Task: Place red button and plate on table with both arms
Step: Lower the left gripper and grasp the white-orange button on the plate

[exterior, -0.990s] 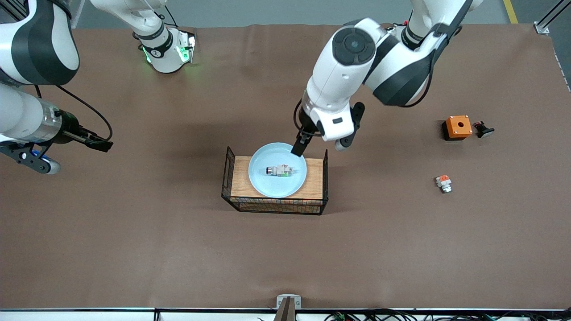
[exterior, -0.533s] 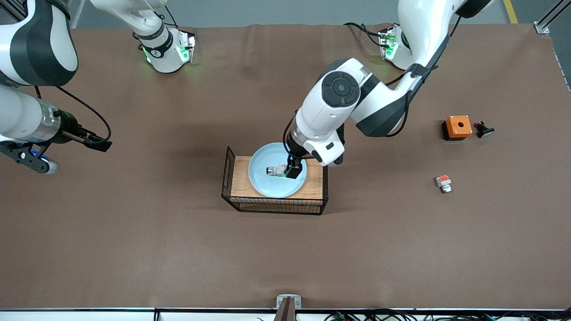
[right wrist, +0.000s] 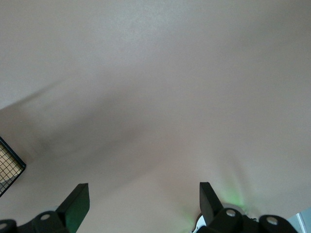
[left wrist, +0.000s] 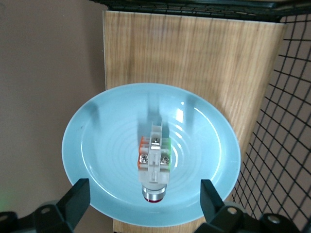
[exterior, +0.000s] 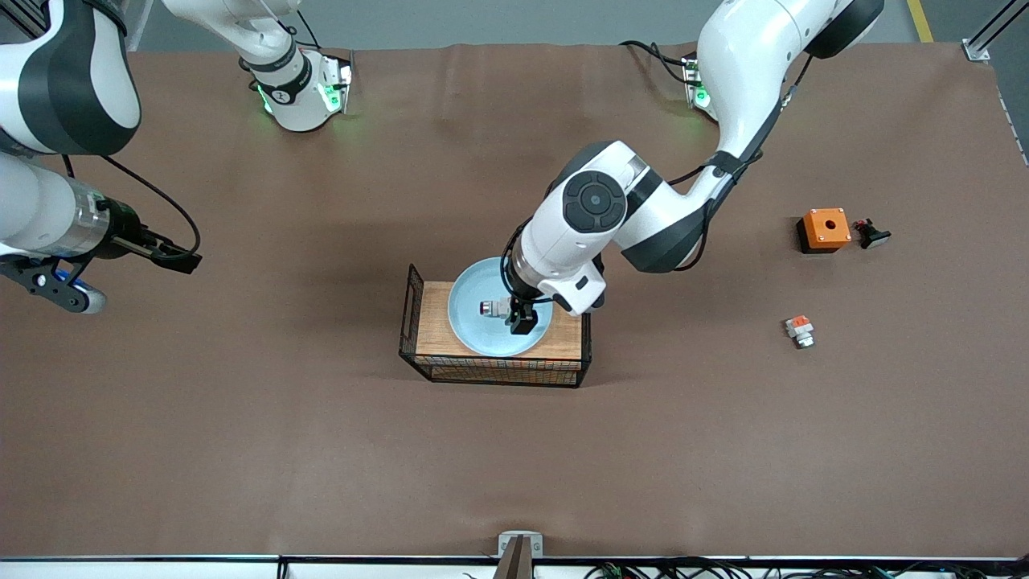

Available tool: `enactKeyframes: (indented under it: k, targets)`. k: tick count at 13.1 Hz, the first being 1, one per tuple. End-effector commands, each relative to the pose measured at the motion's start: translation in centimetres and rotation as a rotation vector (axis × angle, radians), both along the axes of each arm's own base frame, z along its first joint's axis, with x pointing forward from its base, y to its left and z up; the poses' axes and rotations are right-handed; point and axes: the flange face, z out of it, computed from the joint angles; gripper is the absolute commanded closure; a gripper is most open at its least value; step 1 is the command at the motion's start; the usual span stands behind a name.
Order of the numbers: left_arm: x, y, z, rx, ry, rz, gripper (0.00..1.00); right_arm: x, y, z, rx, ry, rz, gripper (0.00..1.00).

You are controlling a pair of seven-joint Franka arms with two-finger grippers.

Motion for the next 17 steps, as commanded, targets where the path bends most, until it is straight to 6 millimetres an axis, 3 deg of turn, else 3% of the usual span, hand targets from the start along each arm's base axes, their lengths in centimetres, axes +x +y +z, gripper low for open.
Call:
enactKeyframes:
  k: [1,10,11,13,16,17]
  targets:
    - [0.3,-0.9,-0.9,0.0,0.001,0.013,0.0,-0.8,0.1,0.5,0.005,-0.003,-0.016,0.0]
    - [0.4,-1.0,-3.5,0.043,-0.006,0.007,0.0,-1.0,0.2,0.2,0.005,0.0,-0.015,0.0]
    - [0.3,-1.1,-3.6,0.044,-0.005,0.006,0.02,-1.0,0.9,0.3,-0.003,-0.008,-0.033,0.0]
    - [0.2,-1.2,-3.6,0.044,-0.004,0.006,0.24,-1.3,4.1,0.9,0.003,-0.019,-0.078,0.0]
    - [0.3,-1.1,-3.8,0.044,-0.004,0.007,0.62,-1.7,5.7,1.6,0.049,-0.019,-0.147,0.0]
    - [0.3,-1.1,-3.9,0.044,-0.003,0.006,0.71,-1.9,7.4,2.2,0.043,-0.029,-0.157,0.0]
